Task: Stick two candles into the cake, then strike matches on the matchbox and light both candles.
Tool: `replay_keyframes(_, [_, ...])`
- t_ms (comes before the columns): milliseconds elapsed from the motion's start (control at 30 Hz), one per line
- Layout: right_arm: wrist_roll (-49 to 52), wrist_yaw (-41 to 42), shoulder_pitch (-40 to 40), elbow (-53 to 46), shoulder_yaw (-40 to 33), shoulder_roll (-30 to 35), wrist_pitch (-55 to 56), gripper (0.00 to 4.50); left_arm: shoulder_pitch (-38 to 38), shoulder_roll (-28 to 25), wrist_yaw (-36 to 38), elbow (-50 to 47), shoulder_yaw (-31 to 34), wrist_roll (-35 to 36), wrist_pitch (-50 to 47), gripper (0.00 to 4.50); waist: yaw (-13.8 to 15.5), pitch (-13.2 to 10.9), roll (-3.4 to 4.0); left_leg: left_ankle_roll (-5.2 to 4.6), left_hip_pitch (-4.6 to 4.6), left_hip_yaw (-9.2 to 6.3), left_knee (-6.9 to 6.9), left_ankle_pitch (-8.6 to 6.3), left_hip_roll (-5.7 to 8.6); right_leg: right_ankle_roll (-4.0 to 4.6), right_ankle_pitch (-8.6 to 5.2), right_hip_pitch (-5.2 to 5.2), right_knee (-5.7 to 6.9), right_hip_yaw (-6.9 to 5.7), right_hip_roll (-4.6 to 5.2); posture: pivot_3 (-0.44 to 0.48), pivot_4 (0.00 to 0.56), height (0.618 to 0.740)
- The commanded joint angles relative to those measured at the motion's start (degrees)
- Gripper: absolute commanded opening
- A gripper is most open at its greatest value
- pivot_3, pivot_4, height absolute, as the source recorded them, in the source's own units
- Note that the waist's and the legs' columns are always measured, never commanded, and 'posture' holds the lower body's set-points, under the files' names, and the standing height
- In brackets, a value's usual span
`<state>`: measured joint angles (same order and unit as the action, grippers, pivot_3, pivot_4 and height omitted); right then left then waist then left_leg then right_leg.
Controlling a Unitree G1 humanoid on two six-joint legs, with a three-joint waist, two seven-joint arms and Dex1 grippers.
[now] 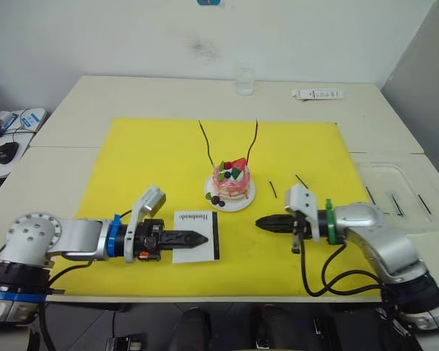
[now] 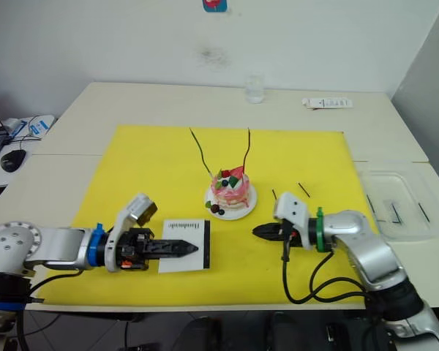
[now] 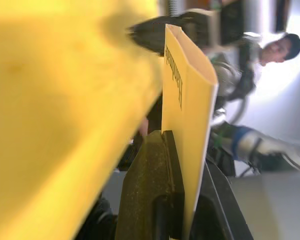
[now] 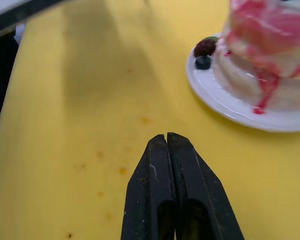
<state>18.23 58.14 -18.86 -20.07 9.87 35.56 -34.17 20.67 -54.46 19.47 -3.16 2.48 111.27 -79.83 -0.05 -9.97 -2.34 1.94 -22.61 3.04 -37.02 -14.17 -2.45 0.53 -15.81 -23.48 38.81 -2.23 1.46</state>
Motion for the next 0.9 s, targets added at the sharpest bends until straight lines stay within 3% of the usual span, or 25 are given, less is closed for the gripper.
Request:
replay_keyframes(33, [4.05, -4.94, 1.43, -5.25, -6.08, -0.14, -5.1, 0.0, 0.08, 2.02, 6.25, -9.49, 6.05, -6.89, 5.44, 0.01, 0.02, 0.0, 0.01, 0.0, 0.0, 0.01, 0.01, 0.0, 0.0, 0.0, 0.0, 0.0, -0.01, 0.0, 0.0, 0.0, 0.15, 0.74])
replay_keyframes(200, [3.94, -14.35, 3.91, -6.99, -11.3, -2.85, -8.45, 0.0, -4.98, 7.22, 11.42, -19.74, 6.96, -22.6, 15.22, 0.01, -0.12, -0.01, 0.01, 0.01, 0.04, 0.09, 0.04, 0.0, -0.03, 0.01, -0.01, 0.0, -0.04, 0.08, -0.05, 0.0, 0.15, 0.74])
replay_keyframes(333, [1.37, -19.46, 5.64, -5.95, -11.37, -4.52, -6.02, 1.32, -8.35, 9.43, 12.44, -23.19, 3.83, -33.16, 19.44, 0.0, -0.02, -0.01, 0.02, 0.01, 0.02, 0.06, 0.04, 0.0, -0.08, 0.02, -0.01, -0.02, -0.03, 0.07, -0.13, 0.0, 0.15, 0.74])
replay_keyframes(467, [-3.24, -25.34, 6.0, -3.56, -7.58, -8.38, -2.08, 2.74, -9.53, 15.07, 6.18, -23.91, 4.89, -35.34, 22.91, 0.0, -0.04, -0.01, 0.01, 0.0, 0.01, 0.09, 0.01, 0.0, -0.09, 0.01, -0.01, -0.02, -0.03, 0.11, -0.14, 0.0, 0.15, 0.74])
replay_keyframes(633, [-8.13, -33.48, 4.02, 2.03, -5.45, -15.72, 3.21, 2.74, -10.08, 18.32, 2.28, -25.4, 5.53, -30.9, 22.66, 0.0, -0.11, -0.01, 0.02, 0.0, 0.01, 0.08, 0.01, 0.0, -0.13, 0.01, -0.01, -0.03, 0.01, 0.12, -0.18, 0.0, 0.15, 0.74])
replay_keyframes(900, [-13.37, -41.01, 0.62, 11.99, -4.45, -23.01, 10.22, 2.74, -11.84, 16.96, -0.18, -26.79, 6.26, -27.19, 22.04, 0.0, -0.13, -0.01, 0.02, 0.0, 0.02, 0.08, 0.01, 0.01, -0.14, 0.01, -0.01, -0.03, 0.01, 0.13, -0.2, 0.0, 0.15, 0.74])
